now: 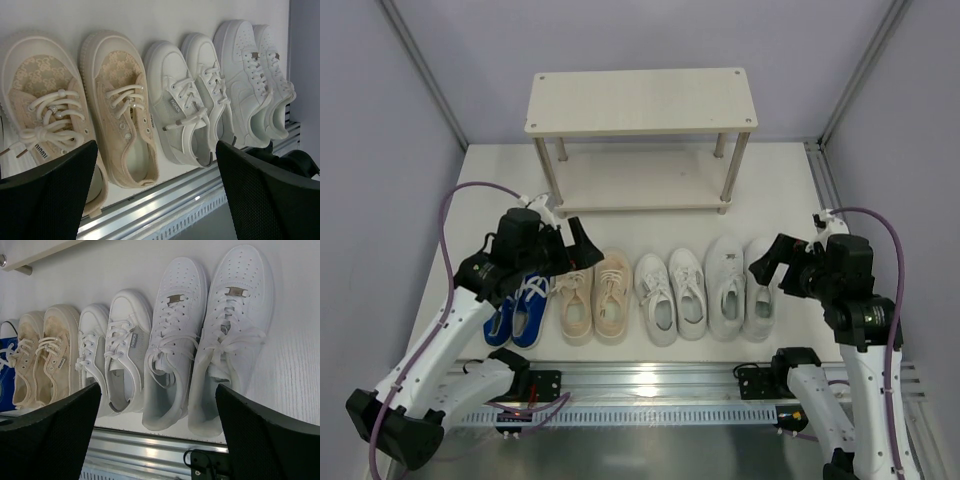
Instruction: Place and organize the shoes onto the shoe shelf
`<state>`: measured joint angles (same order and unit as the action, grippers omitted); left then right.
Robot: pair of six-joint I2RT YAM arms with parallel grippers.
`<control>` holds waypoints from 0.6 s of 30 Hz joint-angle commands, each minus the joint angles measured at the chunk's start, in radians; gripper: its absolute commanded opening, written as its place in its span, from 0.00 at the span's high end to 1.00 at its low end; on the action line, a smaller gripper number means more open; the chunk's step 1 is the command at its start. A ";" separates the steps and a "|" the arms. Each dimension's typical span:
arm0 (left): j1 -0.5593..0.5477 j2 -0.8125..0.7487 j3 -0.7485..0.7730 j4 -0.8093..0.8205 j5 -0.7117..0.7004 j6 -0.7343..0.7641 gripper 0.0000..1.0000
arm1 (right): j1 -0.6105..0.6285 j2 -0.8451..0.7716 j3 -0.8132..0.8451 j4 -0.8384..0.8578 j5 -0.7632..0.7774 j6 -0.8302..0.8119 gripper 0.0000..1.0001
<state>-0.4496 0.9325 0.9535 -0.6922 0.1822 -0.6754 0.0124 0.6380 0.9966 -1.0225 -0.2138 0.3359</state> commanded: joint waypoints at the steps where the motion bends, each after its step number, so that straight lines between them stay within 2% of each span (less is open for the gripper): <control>1: -0.001 -0.014 0.021 0.043 -0.029 0.028 0.00 | 0.003 -0.015 -0.055 -0.014 -0.061 0.023 0.03; 3: -0.001 -0.003 0.019 0.040 -0.036 0.033 0.00 | 0.006 -0.024 -0.120 0.007 -0.119 0.052 0.02; 5: -0.001 0.002 0.019 0.042 -0.038 0.039 0.00 | 0.018 -0.032 -0.151 0.010 -0.107 0.063 0.03; 14: -0.001 0.015 0.002 0.069 -0.049 0.043 0.00 | 0.069 -0.015 -0.182 -0.013 0.114 0.123 0.03; 18: -0.001 0.005 -0.015 0.069 -0.053 0.037 0.00 | 0.130 0.014 -0.176 -0.014 0.209 0.169 0.03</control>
<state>-0.4496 0.9440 0.9501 -0.6617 0.1444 -0.6464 0.1074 0.6323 0.8181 -1.0355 -0.1192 0.4522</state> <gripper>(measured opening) 0.996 0.974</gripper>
